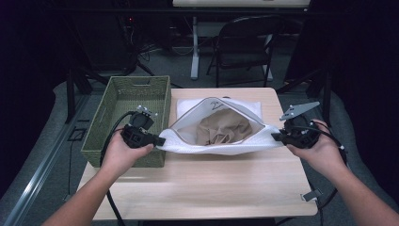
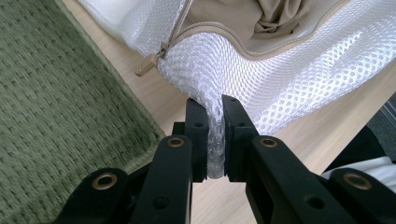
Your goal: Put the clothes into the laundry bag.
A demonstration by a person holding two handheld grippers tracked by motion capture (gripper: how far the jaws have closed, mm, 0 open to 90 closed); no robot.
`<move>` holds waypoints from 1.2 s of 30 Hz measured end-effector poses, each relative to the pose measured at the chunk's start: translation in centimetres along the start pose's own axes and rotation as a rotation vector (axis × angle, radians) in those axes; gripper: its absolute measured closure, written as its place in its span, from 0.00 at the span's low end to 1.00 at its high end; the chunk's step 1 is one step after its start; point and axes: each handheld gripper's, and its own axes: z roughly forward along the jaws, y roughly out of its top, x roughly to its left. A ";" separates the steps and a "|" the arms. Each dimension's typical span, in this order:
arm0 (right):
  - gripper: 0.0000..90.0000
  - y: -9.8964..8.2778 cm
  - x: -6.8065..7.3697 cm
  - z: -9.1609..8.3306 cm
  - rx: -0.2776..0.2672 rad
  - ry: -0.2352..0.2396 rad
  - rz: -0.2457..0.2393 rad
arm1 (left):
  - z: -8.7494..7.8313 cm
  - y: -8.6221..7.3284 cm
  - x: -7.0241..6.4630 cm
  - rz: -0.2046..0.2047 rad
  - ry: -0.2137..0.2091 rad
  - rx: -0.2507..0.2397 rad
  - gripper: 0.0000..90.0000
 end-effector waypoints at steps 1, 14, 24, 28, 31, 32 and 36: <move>0.92 -0.2 0.1 0.0 0.000 0.007 0.000 | 0.1 -0.3 0.0 0.005 -0.001 0.003 0.92; 0.92 -3.3 1.3 1.6 0.012 0.059 0.037 | 2.1 -3.6 -0.5 -0.013 -0.037 -0.002 0.92; 0.92 -5.3 2.0 2.9 0.027 0.080 0.050 | 3.7 -5.9 -0.8 -0.019 -0.049 0.017 0.92; 0.92 -6.2 2.5 3.3 0.014 0.087 0.066 | 4.3 -6.6 -0.9 -0.029 -0.057 0.014 0.92; 0.92 -6.8 2.7 3.6 0.010 0.091 0.072 | 4.5 -7.0 -0.9 -0.023 -0.057 0.017 0.92; 0.92 -7.1 2.9 3.6 0.005 0.088 0.079 | 4.6 -7.1 -1.0 -0.029 -0.056 0.014 0.92; 0.92 -8.0 3.2 3.8 -0.015 0.096 0.100 | 5.1 -7.8 -1.2 -0.016 -0.050 0.012 0.92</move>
